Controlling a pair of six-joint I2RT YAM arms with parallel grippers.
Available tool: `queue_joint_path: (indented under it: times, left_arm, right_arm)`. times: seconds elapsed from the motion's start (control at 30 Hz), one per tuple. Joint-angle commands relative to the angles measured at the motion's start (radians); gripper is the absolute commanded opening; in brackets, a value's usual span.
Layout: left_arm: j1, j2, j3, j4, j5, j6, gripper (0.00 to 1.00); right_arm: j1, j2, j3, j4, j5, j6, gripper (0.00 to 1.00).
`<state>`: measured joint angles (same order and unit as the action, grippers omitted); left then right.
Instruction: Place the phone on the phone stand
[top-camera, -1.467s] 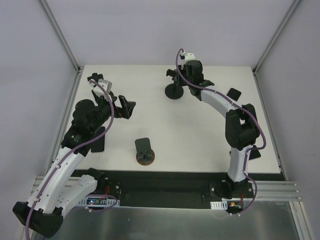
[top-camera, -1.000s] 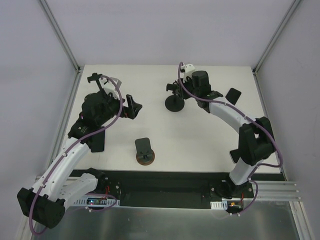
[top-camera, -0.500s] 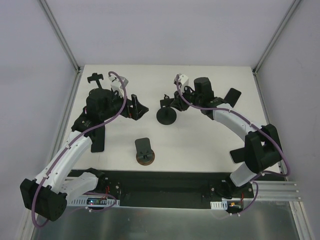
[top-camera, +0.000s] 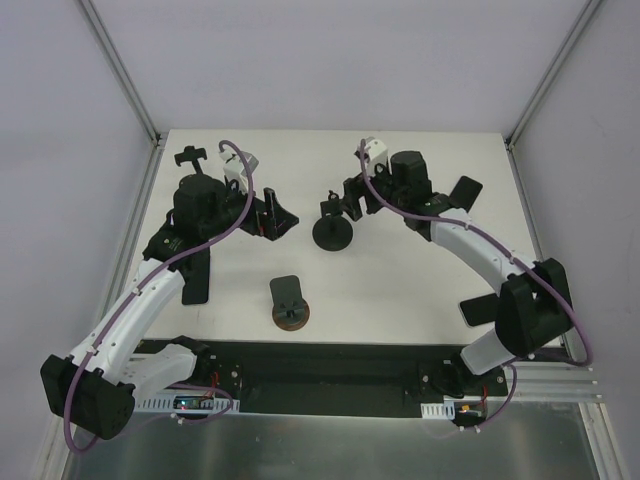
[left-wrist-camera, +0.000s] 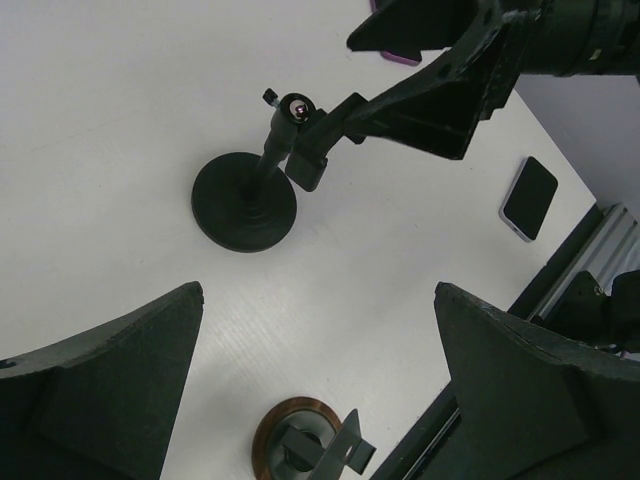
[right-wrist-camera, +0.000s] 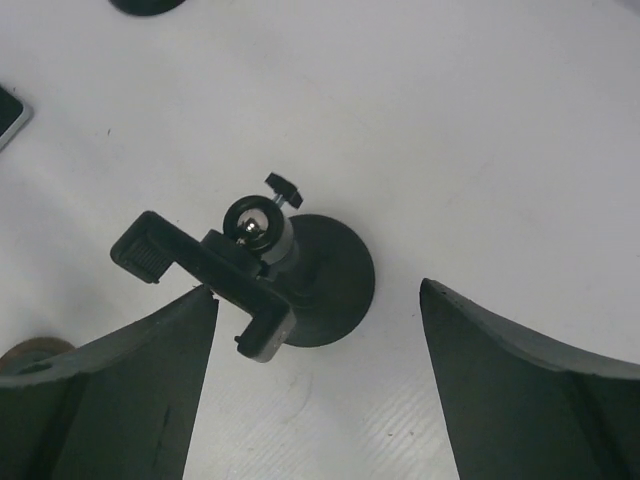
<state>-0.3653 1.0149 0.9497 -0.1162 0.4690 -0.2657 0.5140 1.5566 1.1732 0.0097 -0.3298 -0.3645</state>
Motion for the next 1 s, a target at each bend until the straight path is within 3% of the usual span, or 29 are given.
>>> queue_joint_path:
  times: [0.0, 0.07, 0.1, 0.17, 0.33, 0.43, 0.47, 0.5, 0.6, 0.83, 0.93, 0.97]
  left_arm:
    - [-0.003, -0.022, 0.040, 0.006, 0.002, 0.010, 0.98]
    - [-0.003, -0.024, 0.043, 0.001, 0.002, 0.008, 0.98]
    - [-0.001, -0.025, 0.044, 0.000, 0.003, 0.006, 0.98]
    - [-0.004, -0.025, 0.047, -0.003, 0.008, 0.003, 0.98]
    - [-0.004, -0.045, 0.052, -0.019, -0.036, 0.008, 0.97]
    - [-0.003, -0.078, 0.046, -0.020, -0.075, 0.023, 0.98]
    - [-0.004, -0.087, 0.044, -0.023, -0.093, 0.028, 0.98]
    - [-0.004, -0.090, 0.044, -0.023, -0.101, 0.034, 0.98]
    - [-0.003, -0.087, 0.044, -0.027, -0.109, 0.033, 0.98]
    - [-0.004, -0.061, 0.054, -0.030, -0.066, 0.010, 0.97]
    - [-0.003, -0.052, 0.057, -0.030, -0.050, 0.002, 0.97]
    - [-0.004, -0.050, 0.058, -0.028, -0.050, 0.002, 0.97]
  right_arm:
    - [-0.002, -0.160, 0.022, 0.064, 0.213, 0.119, 0.90]
    - [-0.008, -0.194, -0.004, 0.073, 0.299, 0.154, 0.96]
    - [-0.012, -0.220, -0.012, 0.073, 0.411, 0.200, 0.98]
    - [-0.040, -0.239, -0.023, 0.061, 0.465, 0.246, 0.99]
    - [-0.036, -0.263, -0.020, 0.055, 0.278, 0.208, 0.99]
    - [-0.020, -0.251, 0.002, 0.044, 0.287, 0.226, 0.99]
    - [-0.017, -0.247, 0.009, 0.035, 0.326, 0.251, 0.99]
    - [-0.019, -0.241, 0.016, 0.004, 0.495, 0.277, 0.99]
    - [-0.034, -0.219, 0.045, -0.098, 0.754, 0.422, 0.97]
    - [-0.267, -0.123, 0.080, -0.272, 0.759, 0.714, 0.96]
    - [-0.342, -0.009, 0.178, -0.364, 0.774, 0.751, 0.96]
    - [-0.356, 0.076, 0.277, -0.454, 0.791, 0.763, 0.96]
